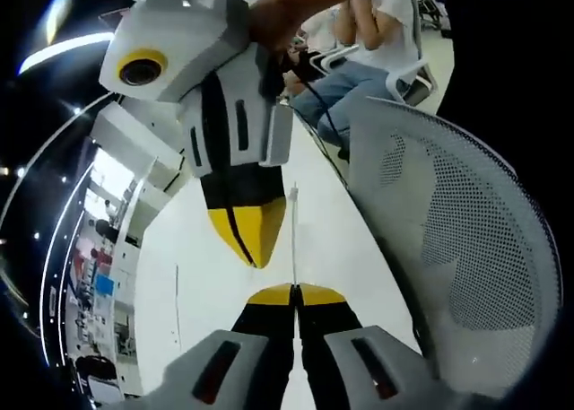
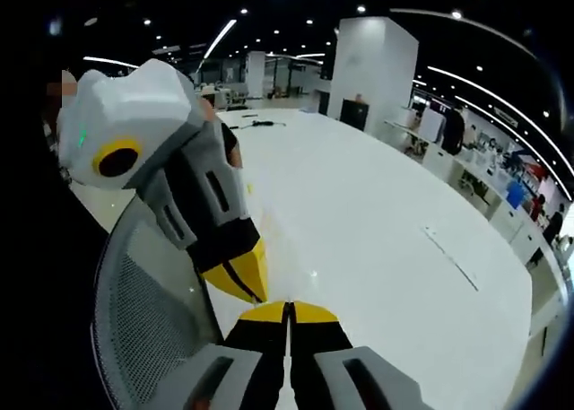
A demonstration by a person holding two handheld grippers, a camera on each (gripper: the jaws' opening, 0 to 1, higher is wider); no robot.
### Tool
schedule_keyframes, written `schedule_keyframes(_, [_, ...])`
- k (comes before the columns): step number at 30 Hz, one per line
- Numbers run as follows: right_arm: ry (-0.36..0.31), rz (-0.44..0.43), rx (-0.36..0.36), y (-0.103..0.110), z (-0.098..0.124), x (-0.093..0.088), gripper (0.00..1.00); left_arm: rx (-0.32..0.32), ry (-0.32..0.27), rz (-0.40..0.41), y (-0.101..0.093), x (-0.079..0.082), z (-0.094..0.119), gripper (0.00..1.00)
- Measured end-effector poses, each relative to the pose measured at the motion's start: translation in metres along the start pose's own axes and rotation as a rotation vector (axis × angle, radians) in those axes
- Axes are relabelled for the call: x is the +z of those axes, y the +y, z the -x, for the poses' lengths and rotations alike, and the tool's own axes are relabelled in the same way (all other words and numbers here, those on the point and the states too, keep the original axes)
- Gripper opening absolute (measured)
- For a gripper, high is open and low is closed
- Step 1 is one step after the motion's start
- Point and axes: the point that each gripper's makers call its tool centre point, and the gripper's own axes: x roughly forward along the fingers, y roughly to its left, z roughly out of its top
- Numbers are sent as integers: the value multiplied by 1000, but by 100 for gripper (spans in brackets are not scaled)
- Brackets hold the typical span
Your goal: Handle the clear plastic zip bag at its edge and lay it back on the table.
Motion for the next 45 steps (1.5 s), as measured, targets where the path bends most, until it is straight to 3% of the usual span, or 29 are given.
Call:
schedule_keyframes(4, [-13, 0, -44, -11, 5, 4, 0, 12, 1, 13, 1, -2, 2, 0])
schedule_keyframes(10, [-54, -20, -220, -48, 21, 12, 0, 31, 39, 22, -2, -16, 3, 0])
schedule_keyframes(14, [-82, -35, -272, -61, 27, 16, 0, 63, 33, 46, 4, -17, 6, 0])
schedule_keyframes(37, [-88, 4, -341, -65, 34, 23, 0, 62, 11, 107, 13, -22, 11, 0])
schedule_keyframes(45, [-93, 54, -323, -59, 32, 29, 0, 77, -52, 213, 24, -18, 15, 0])
